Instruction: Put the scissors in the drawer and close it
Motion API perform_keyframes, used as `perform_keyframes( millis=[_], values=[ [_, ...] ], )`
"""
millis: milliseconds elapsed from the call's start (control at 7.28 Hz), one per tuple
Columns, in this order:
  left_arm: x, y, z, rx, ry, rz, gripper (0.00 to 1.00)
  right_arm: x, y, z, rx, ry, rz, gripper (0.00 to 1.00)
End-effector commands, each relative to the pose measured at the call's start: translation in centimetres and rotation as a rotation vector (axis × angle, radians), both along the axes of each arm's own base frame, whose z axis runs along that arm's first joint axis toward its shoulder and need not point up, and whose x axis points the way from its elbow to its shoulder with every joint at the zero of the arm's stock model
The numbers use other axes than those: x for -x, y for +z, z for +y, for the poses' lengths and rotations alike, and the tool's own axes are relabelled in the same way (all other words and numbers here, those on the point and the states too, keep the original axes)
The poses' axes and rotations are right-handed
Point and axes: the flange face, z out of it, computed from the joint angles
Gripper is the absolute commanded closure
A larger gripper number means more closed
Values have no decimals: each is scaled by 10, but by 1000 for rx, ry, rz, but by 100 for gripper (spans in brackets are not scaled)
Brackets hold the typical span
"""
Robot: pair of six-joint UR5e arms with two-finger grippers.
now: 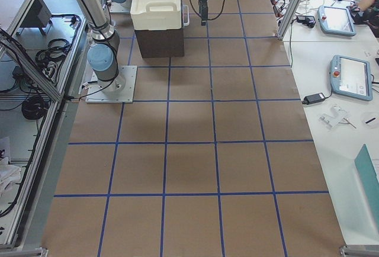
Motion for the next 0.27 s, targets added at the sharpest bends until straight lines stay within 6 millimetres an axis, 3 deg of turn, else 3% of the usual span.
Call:
perform_keyframes(
  millis=[0,137],
  values=[
    [-1,1,0,3,3,4,0,0,0,0,-2,0,0,0],
    [-1,1,0,1,3,4,0,0,0,0,1,0,0,0]
  ],
)
